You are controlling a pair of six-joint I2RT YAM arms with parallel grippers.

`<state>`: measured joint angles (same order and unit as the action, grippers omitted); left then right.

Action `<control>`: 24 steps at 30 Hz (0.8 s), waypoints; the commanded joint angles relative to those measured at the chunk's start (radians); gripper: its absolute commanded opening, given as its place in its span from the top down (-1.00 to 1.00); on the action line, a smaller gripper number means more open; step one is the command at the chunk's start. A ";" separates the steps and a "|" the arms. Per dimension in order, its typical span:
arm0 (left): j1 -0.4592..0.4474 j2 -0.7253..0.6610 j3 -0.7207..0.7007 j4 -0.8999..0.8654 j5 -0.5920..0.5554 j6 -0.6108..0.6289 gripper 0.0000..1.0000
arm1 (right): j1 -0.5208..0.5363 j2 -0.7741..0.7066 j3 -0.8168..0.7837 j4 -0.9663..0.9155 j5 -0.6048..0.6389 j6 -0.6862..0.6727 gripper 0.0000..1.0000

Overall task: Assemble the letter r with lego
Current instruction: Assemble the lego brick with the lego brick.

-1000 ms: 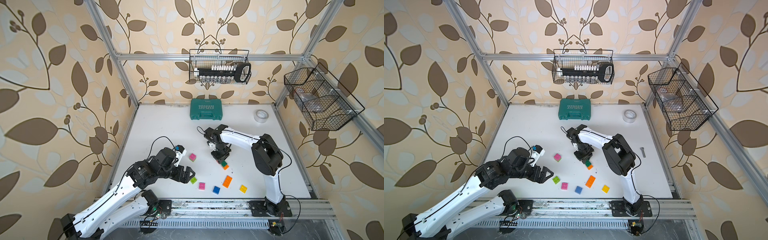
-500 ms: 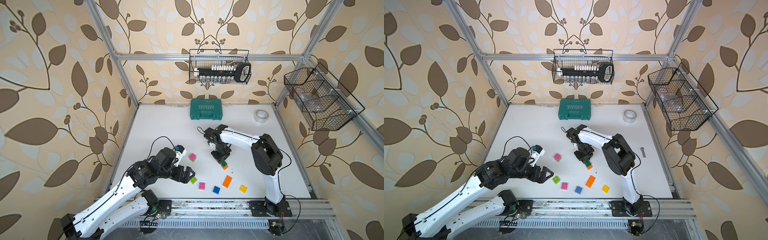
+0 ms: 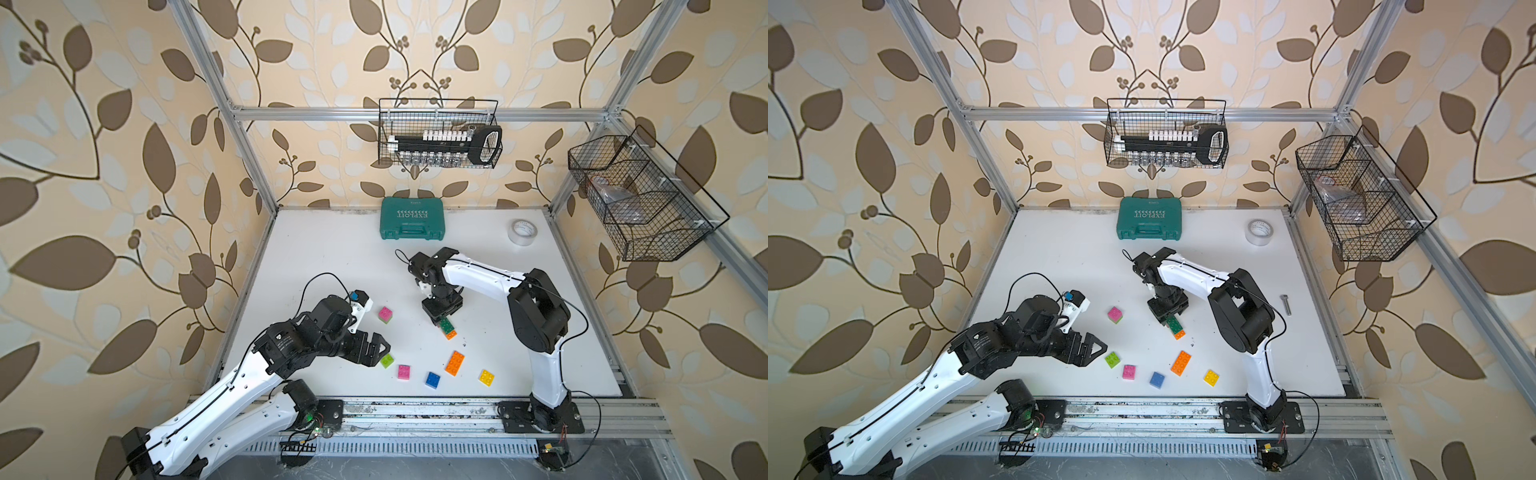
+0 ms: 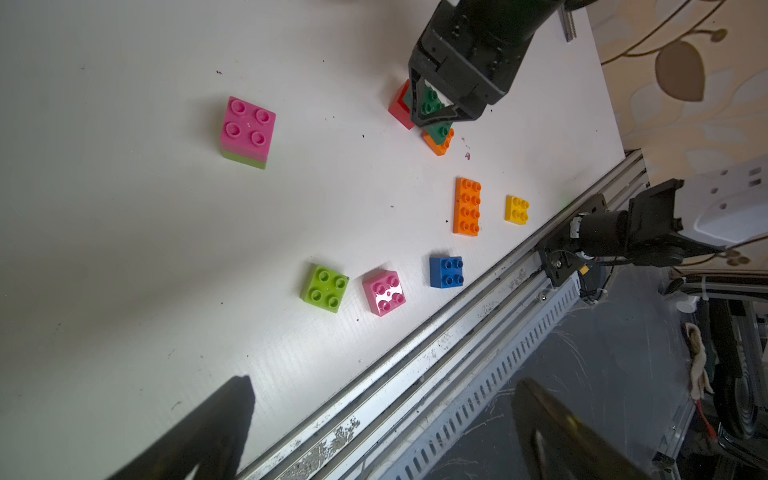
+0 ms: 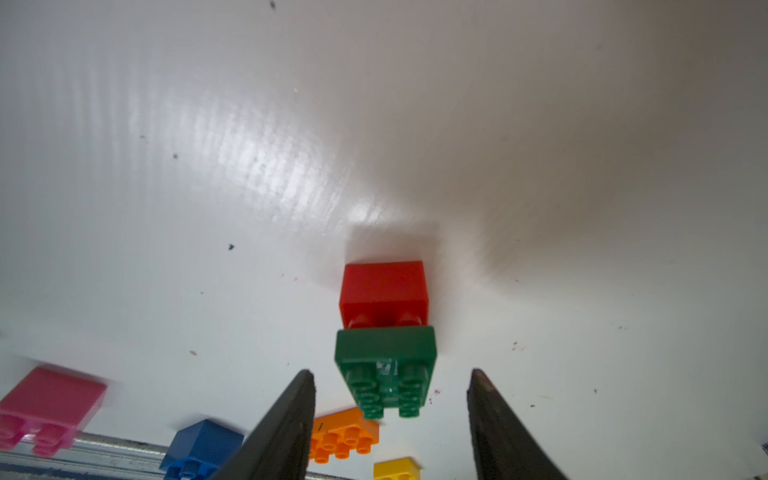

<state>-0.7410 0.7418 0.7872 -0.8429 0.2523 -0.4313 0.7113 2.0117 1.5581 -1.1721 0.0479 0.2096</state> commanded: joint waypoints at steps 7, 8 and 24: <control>-0.008 -0.005 0.015 -0.004 0.001 -0.003 -0.98 | -0.001 -0.090 -0.035 0.028 -0.035 0.045 0.15; -0.008 -0.004 0.015 -0.004 0.001 -0.002 -0.98 | -0.001 -0.086 -0.035 0.029 -0.038 0.047 0.23; -0.008 0.005 0.015 -0.004 0.005 -0.001 -0.98 | -0.001 -0.033 -0.053 0.059 -0.056 0.048 0.63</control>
<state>-0.7410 0.7441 0.7872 -0.8429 0.2527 -0.4309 0.7113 1.9469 1.5139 -1.1133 -0.0013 0.2607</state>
